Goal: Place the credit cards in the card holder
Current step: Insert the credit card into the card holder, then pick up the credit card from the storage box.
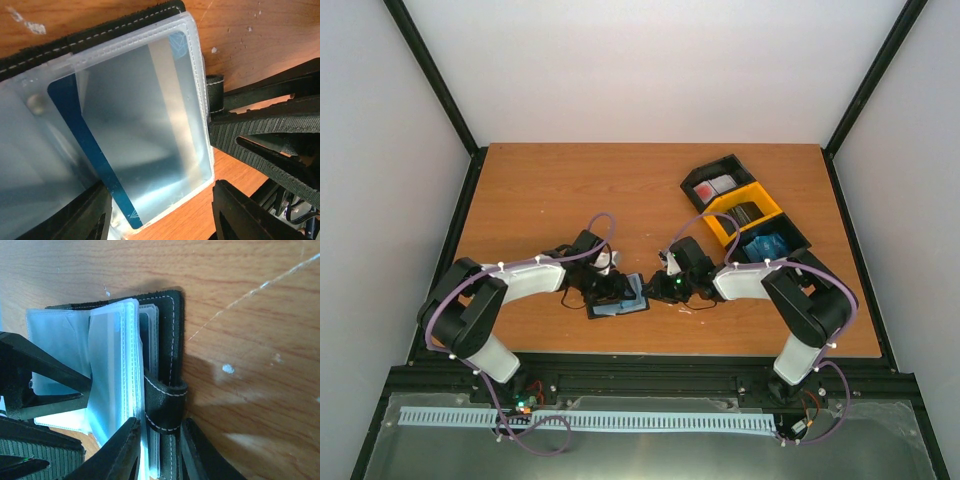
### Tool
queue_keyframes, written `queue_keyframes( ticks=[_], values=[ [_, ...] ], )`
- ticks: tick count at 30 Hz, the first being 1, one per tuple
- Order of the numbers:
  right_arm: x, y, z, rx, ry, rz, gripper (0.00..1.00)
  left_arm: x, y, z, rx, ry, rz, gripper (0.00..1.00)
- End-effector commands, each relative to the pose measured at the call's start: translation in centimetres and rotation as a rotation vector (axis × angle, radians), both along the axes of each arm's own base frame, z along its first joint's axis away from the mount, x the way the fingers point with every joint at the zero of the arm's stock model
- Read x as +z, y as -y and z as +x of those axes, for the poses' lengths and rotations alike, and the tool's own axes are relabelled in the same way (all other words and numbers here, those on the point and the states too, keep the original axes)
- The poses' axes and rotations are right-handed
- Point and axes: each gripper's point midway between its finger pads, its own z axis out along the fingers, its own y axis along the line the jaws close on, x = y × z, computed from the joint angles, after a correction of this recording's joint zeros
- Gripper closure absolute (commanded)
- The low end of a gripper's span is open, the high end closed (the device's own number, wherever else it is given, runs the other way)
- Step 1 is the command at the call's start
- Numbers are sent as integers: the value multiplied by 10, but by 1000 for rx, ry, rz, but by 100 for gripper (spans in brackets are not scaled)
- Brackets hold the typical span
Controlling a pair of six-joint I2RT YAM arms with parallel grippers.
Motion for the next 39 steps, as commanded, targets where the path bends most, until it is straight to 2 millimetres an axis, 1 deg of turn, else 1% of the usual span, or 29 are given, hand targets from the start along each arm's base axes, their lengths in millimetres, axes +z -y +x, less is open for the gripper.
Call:
queue_keyframes(
  ticks=[1, 3, 6, 8, 9, 10, 13, 15, 18, 20, 22, 24, 27, 30, 34, 36, 37, 39],
  values=[
    [1, 7, -4, 5, 24, -64, 77, -2, -9, 9, 9, 57, 92, 42],
    [15, 11, 3, -2, 72, -74, 76, 2, -16, 12, 24, 76, 130, 42],
    [40, 23, 16, -26, 160, -119, 74, 11, -21, 14, 33, 109, 144, 41],
    [58, 37, 27, -58, 216, -148, 73, 17, -24, 15, 42, 128, 155, 40],
    [71, 45, 34, -80, 252, -161, 72, 21, -26, 18, 49, 147, 160, 40],
    [80, 55, 39, -100, 280, -187, 71, 23, -28, 19, 57, 159, 165, 39],
    [104, 92, 56, -165, 357, -283, 69, 33, -34, 27, 86, 204, 175, 38],
    [118, 125, 67, -235, 397, -368, 67, 44, -39, 34, 115, 250, 174, 36],
    [136, 176, 79, -330, 441, -516, 64, 63, -45, 45, 157, 325, 146, 34],
    [141, 209, 84, -381, 450, -644, 62, 75, -49, 52, 186, 371, 122, 33],
    [139, 238, 88, -425, 428, -776, 62, 85, -55, 59, 211, 408, 102, 33],
    [132, 261, 88, -445, 396, -898, 61, 92, -60, 63, 229, 434, 85, 33],
    [119, 279, 90, -446, 359, -1013, 62, 94, -63, 65, 231, 451, 77, 33],
    [100, 288, 96, -435, 317, -1067, 60, 90, -64, 64, 215, 448, 71, 33],
    [74, 295, 104, -434, 260, -1071, 58, 82, -65, 61, 188, 434, 73, 33],
    [61, 295, 106, -413, 232, -1057, 54, 78, -66, 59, 175, 434, 74, 33],
    [56, 300, 108, -419, 212, -1046, 53, 77, -66, 58, 174, 432, 72, 33],
    [47, 304, 110, -416, 190, -1037, 49, 77, -63, 56, 164, 426, 49, 33]
  ],
)
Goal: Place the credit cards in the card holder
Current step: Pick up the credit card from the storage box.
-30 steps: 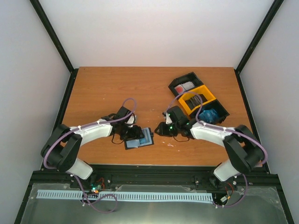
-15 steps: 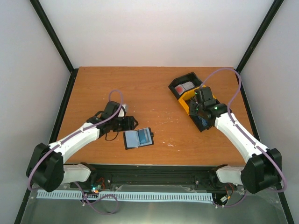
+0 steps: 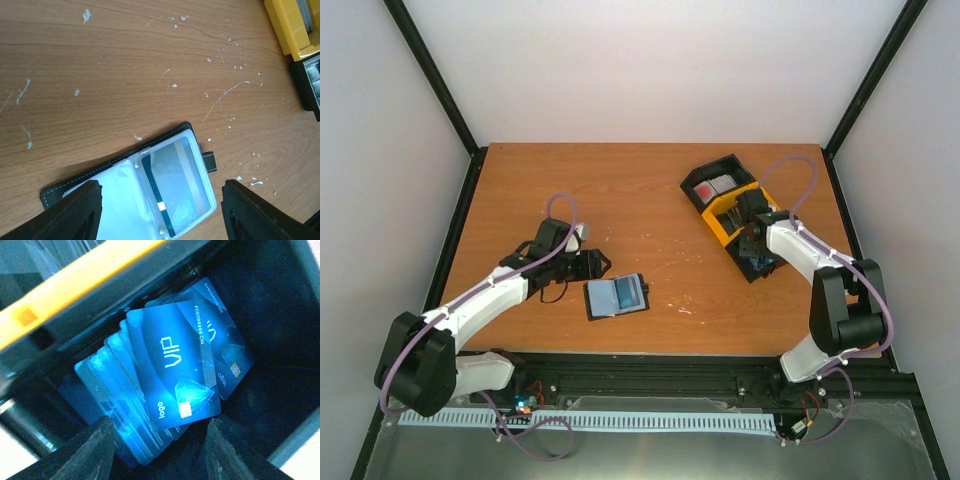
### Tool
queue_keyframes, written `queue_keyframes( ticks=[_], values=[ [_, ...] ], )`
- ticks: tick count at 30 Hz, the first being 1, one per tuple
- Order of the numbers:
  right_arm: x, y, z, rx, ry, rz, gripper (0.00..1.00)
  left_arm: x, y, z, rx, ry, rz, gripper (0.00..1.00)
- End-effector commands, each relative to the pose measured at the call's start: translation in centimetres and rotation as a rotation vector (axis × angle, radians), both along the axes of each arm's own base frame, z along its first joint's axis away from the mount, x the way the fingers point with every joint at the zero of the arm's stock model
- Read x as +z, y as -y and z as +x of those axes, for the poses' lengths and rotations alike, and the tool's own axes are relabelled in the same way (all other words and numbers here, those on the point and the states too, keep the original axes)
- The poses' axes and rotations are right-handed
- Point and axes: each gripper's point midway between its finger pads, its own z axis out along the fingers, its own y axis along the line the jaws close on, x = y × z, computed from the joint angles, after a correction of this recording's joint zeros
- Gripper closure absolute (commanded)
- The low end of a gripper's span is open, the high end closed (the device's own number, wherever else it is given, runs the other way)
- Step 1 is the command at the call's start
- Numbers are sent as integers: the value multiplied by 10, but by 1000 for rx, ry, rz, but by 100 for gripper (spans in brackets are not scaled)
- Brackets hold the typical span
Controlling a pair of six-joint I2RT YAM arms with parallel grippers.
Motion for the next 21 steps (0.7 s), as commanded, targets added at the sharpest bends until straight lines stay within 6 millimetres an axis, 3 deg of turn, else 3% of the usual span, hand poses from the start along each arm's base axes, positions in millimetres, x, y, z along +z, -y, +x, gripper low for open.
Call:
queue_keyframes(
  ticks=[1, 12, 16, 21],
  values=[
    [-13, 12, 8, -17, -11, 14, 48, 2, 6, -1, -55, 24, -31, 33],
    [-41, 6, 30, 130, -68, 235, 46, 6, 9, -9, -79, 23, -69, 33],
    [-51, 12, 33, 142, -91, 212, 46, 3, 10, -14, -88, 12, -80, 33],
    [-46, 24, 33, 130, -88, 137, 43, 4, 10, -14, -89, 16, -81, 33]
  ],
)
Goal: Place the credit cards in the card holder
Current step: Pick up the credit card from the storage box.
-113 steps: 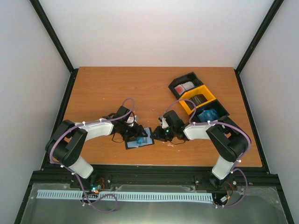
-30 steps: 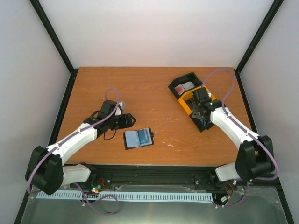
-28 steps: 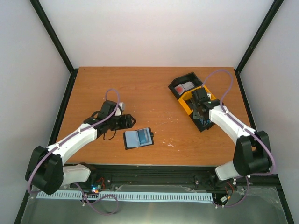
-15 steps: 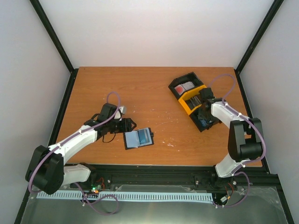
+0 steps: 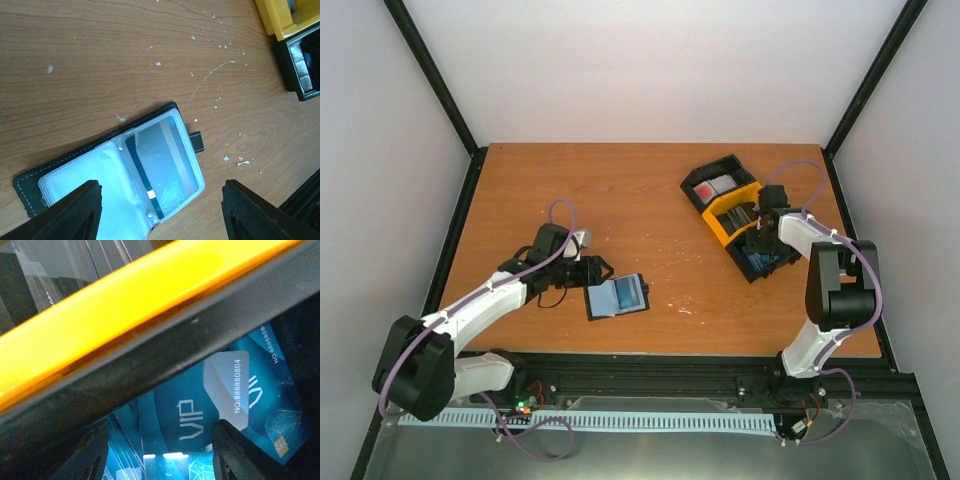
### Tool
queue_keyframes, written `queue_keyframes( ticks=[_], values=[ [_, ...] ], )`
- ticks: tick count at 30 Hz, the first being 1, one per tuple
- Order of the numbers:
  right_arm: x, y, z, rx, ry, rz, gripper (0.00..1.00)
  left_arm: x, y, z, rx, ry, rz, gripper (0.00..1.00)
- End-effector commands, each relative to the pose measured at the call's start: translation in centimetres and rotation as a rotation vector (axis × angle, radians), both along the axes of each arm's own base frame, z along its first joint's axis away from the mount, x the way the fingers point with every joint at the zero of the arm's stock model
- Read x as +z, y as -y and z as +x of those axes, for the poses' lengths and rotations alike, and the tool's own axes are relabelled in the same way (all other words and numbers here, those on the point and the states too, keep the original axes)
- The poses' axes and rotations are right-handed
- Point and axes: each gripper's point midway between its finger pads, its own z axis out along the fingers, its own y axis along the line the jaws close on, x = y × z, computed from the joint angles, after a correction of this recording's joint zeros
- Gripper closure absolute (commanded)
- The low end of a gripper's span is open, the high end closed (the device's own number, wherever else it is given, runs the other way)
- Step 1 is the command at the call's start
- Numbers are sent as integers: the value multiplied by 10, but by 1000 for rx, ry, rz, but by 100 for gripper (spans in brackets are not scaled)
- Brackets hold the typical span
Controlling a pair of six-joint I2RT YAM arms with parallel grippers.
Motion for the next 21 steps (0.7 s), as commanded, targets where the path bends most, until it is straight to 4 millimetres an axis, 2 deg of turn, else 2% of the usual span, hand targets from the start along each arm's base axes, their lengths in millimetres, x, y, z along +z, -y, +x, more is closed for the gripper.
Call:
queue_keyframes(
  ticks=[1, 6, 12, 15, 18, 21],
  values=[
    [2, 12, 2, 16, -5, -63, 42, 10, 2, 3, -19, 49, -20, 33],
    [8, 20, 5, 17, 7, -102, 37, 9, 2, 3, -16, 45, -15, 33],
    [-2, 26, 5, 6, -13, -70, 35, 5, 2, 5, -21, 37, -8, 32],
    [-8, 21, 5, 17, -24, -3, 35, 4, 3, 6, -24, 33, -4, 32],
    [-12, 5, 4, 52, -37, 102, 35, 3, 3, 7, -25, 33, 0, 32],
    [-15, 1, 3, 60, -49, 128, 35, 3, 3, 8, -25, 34, 5, 32]
  ],
)
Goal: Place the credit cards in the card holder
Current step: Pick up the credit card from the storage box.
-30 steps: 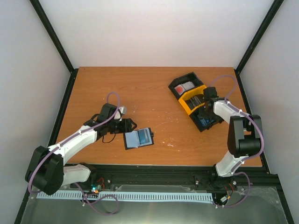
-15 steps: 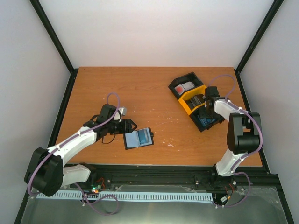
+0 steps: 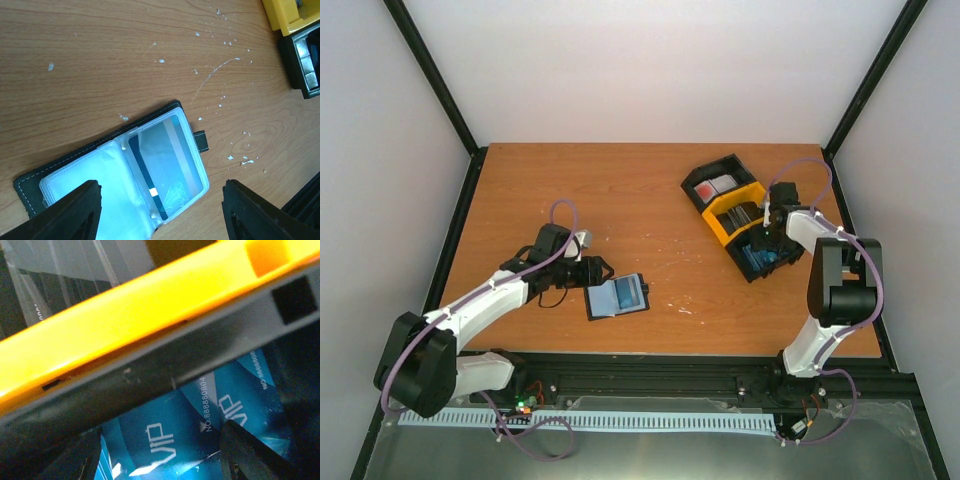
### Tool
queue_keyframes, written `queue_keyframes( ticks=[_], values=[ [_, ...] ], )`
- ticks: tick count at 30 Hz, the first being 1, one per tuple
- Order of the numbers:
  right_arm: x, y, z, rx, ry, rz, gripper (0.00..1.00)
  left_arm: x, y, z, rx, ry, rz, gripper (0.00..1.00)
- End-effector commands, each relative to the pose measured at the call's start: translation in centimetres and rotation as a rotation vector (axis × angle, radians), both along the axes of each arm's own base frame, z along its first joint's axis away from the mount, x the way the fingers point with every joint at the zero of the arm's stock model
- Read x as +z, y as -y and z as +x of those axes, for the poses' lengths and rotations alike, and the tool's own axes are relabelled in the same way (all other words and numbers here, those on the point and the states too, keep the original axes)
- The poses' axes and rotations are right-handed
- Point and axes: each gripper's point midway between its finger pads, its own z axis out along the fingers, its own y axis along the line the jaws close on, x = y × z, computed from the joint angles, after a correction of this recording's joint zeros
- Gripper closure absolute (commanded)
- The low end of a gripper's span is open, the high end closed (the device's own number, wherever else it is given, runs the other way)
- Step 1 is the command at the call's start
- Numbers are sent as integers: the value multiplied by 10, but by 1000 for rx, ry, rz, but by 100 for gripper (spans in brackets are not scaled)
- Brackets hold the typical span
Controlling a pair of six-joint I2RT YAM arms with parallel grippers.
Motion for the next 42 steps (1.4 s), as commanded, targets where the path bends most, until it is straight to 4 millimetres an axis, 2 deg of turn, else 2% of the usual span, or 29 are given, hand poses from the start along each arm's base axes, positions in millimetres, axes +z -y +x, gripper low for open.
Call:
queue_keyframes(
  ticks=[1, 8, 11, 14, 17, 23, 28, 33, 37, 39, 42],
  values=[
    [-16, -10, -6, 2, -62, 91, 35, 8, 2, 8, -19, 42, 0, 32],
    [-16, 9, -6, -48, -74, -6, 31, 7, 2, 8, -20, 39, 2, 32],
    [-16, 0, -6, -23, -71, 38, 31, 6, 2, 8, -20, 38, 2, 32],
    [-15, -8, -5, -9, -71, 82, 37, 6, 2, 8, -20, 36, 3, 32],
    [-15, -10, -5, -10, -72, 94, 45, 5, 2, 8, -19, 35, 3, 32],
    [-14, -10, -6, -24, -73, 97, 53, 5, 2, 8, -19, 35, 4, 32],
    [-3, -15, -4, -22, -41, 127, 53, 4, 2, 8, -20, 34, 5, 32],
    [10, -32, -3, 16, -12, 222, 53, 4, 2, 8, -19, 32, 9, 32],
    [11, -45, -6, 41, -19, 291, 55, 4, 2, 8, -19, 33, 9, 32],
    [7, -44, -8, 36, -33, 290, 55, 4, 1, 8, -19, 32, 9, 32],
    [-2, -32, -8, -5, -46, 223, 50, 4, 1, 7, -18, 33, 10, 32]
  ],
)
